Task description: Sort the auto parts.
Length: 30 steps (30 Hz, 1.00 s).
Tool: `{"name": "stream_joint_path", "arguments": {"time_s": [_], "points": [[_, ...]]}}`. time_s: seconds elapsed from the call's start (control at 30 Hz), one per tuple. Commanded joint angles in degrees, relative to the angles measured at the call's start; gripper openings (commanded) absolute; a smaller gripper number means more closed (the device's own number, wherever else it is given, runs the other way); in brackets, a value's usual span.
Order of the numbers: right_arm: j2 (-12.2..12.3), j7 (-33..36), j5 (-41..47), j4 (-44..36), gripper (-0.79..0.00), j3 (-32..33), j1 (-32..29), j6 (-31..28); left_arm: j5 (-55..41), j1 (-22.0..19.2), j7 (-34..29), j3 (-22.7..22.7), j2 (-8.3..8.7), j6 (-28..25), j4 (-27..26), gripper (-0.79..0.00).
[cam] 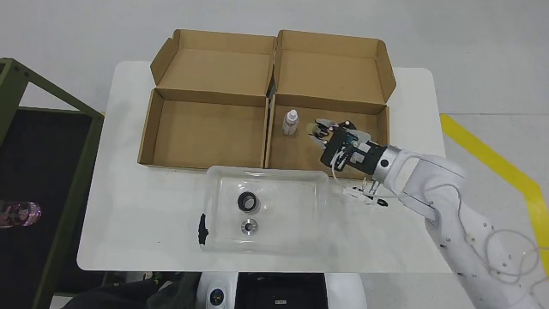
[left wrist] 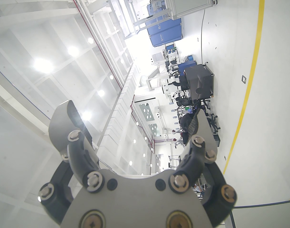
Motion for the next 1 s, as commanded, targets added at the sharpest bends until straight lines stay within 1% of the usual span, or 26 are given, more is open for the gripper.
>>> {"name": "stream_joint_path", "arguments": {"time_s": [0.0,0.3,0.47,0.63,0.97], "points": [[-0.28,2.71,2.31,2.04,-0.785,-1.1,2.02,-1.28,0.0,0.0,0.0,0.0,0.0,0.0,0.0,0.0],[-1.28,11.57,6.74,7.22,-0.785,-4.84,8.3,-3.42,0.0,0.0,0.0,0.0,0.0,0.0,0.0,0.0],[-1.87,16.05,8.62,11.28,-0.785,-7.15,12.25,-5.58,0.0,0.0,0.0,0.0,0.0,0.0,0.0,0.0],[-2.64,18.91,10.72,15.47,-0.785,-9.64,16.32,-7.02,0.0,0.0,0.0,0.0,0.0,0.0,0.0,0.0],[-4.47,22.74,13.13,24.2,-0.785,-15.08,22.73,-7.58,0.0,0.0,0.0,0.0,0.0,0.0,0.0,0.0]]}}
